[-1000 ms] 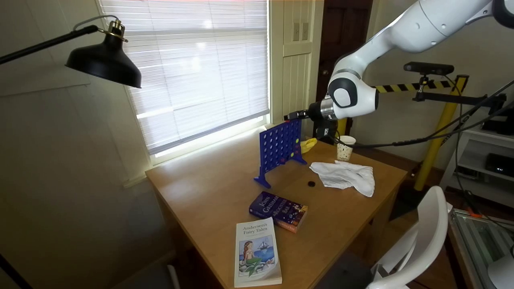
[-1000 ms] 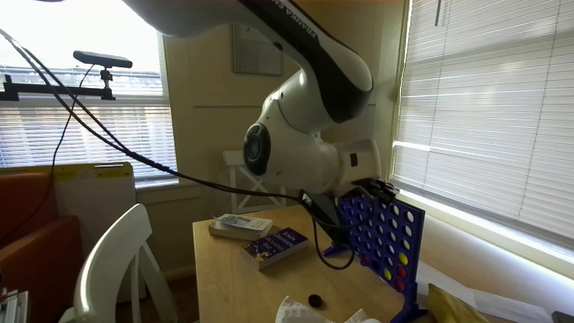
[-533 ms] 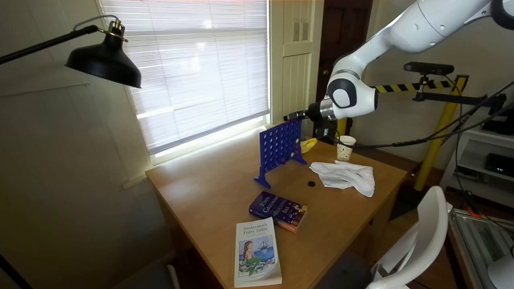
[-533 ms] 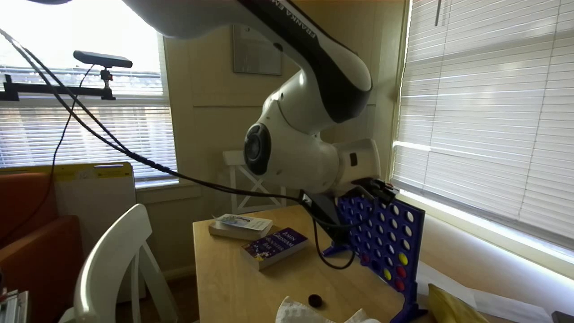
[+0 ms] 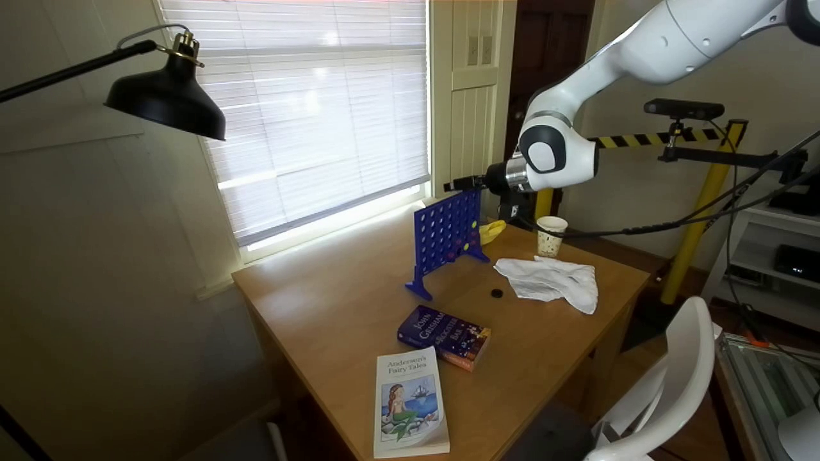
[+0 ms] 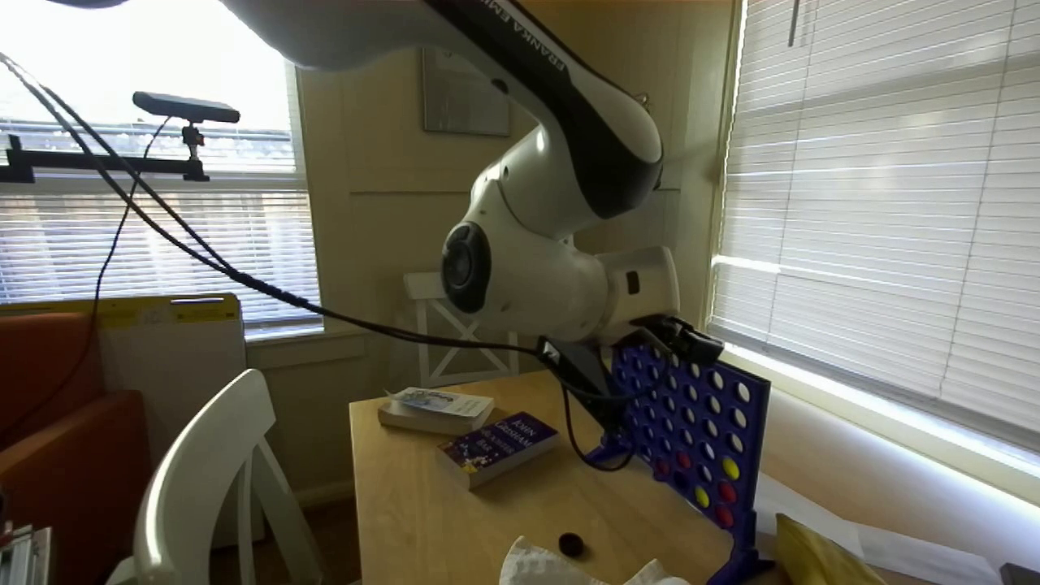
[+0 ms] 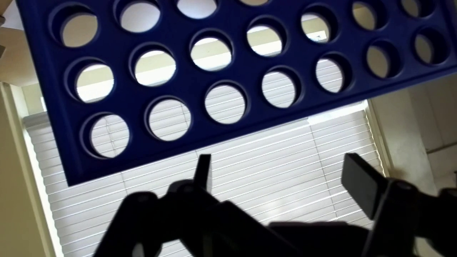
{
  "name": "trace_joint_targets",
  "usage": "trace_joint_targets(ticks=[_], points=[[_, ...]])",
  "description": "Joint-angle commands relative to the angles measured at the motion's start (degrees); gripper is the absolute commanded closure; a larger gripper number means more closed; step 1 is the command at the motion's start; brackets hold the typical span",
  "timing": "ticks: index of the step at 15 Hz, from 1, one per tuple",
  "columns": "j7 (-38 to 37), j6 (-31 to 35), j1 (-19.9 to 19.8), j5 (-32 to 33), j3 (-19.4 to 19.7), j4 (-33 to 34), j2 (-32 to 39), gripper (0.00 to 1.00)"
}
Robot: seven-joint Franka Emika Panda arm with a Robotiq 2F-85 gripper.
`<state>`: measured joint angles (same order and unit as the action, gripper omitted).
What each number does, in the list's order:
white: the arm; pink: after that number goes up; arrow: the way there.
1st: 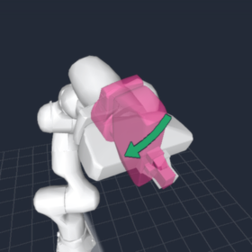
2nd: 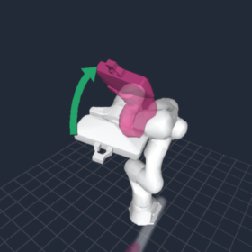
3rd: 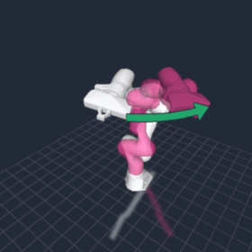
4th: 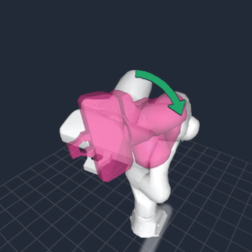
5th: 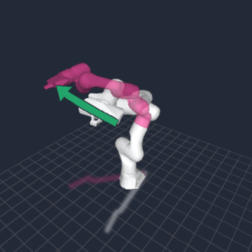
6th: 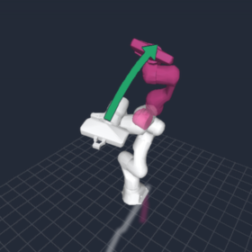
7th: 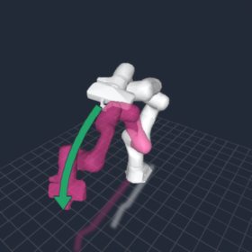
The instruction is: Put the orange disc in the blue board
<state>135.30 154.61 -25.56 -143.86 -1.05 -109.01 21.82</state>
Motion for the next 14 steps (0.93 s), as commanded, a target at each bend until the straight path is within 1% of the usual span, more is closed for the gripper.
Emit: trace_joint_targets(ticks=[1,5,7,9,11,12,14], points=[[-3.41,-2.78,-0.28,0.00,0.45,-1.73,-2.95,0.00],[-4.95,-1.31,-0.30,0.00,1.17,-2.86,-7.66,0.00],[-3.86,3.64,0.38,0.00,1.26,-4.00,-11.76,0.00],[-3.11,10.99,1.12,0.00,1.04,-4.94,-16.80,0.00],[-2.10,21.07,2.04,0.61,0.28,-5.42,-22.00,0.00],[-0.60,26.81,2.81,0.56,0.94,-5.57,-24.12,0.00],[-0.22,37.92,3.05,2.07,0.03,-5.72,-28.71,0.00]])
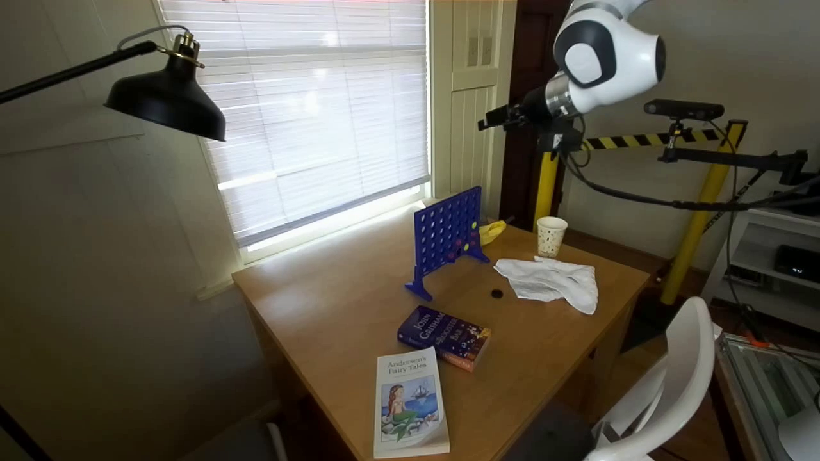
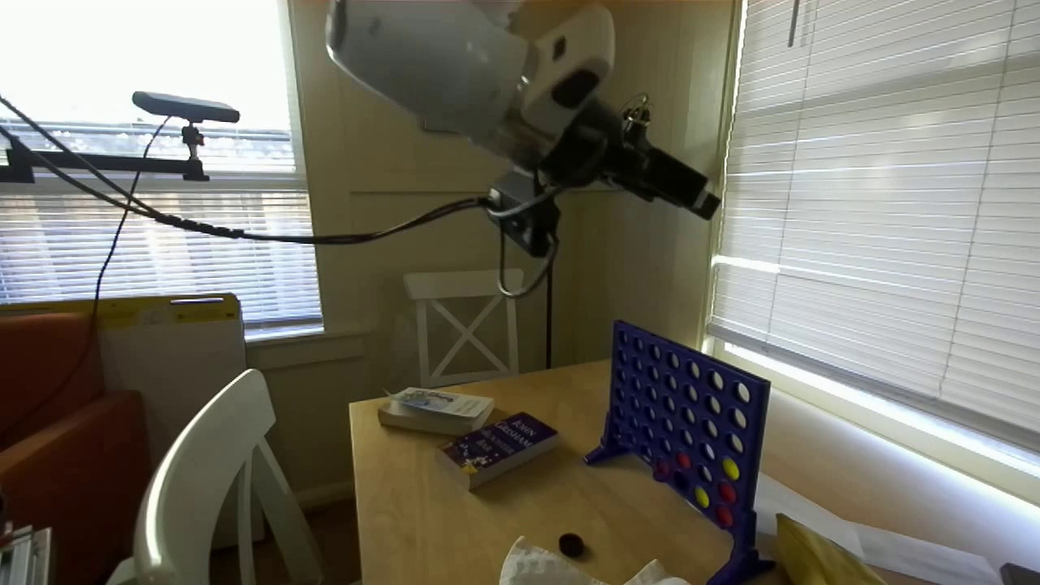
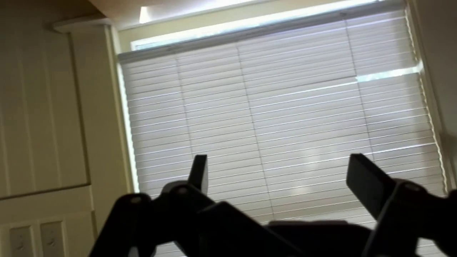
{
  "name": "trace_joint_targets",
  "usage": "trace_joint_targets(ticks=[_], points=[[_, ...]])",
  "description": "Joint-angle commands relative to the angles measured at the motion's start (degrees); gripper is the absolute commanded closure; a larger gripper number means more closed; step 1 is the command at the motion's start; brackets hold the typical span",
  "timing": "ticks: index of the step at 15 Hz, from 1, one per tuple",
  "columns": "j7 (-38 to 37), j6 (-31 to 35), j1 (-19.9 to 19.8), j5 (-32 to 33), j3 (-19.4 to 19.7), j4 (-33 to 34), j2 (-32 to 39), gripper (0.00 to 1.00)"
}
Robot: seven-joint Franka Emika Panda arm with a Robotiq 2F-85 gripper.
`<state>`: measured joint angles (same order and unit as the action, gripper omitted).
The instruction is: Put the orange disc in the blue board
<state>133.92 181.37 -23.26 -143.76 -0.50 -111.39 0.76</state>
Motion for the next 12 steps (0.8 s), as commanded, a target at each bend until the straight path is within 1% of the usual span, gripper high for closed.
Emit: trace_joint_targets(ticks=[1,2,3,4,5,6,7,12], points=[[1.45,16.70,1.18,2.66,-1.04,-3.70,-9.80,0.00],[-7.92,22.11,6.73,12.25,1.88,-6.40,-12.54,0.00],[6.41,27.58,6.15,0.02,1.76,-5.54,-14.11,0.00],[11.06,32.21,9.33,-4.11,4.48,-5.66,-15.88,0.00],[3.41,27.33,5.53,1.51,1.28,-2.88,-11.53,0.00],[6.65,30.66,7.34,-0.89,2.24,-3.46,-13.28,0.00],[7.77,31.94,8.41,-1.19,2.79,-4.15,-14.55,0.00],[8.34,32.21,8.91,-1.19,3.59,-5.50,-15.25,0.00]])
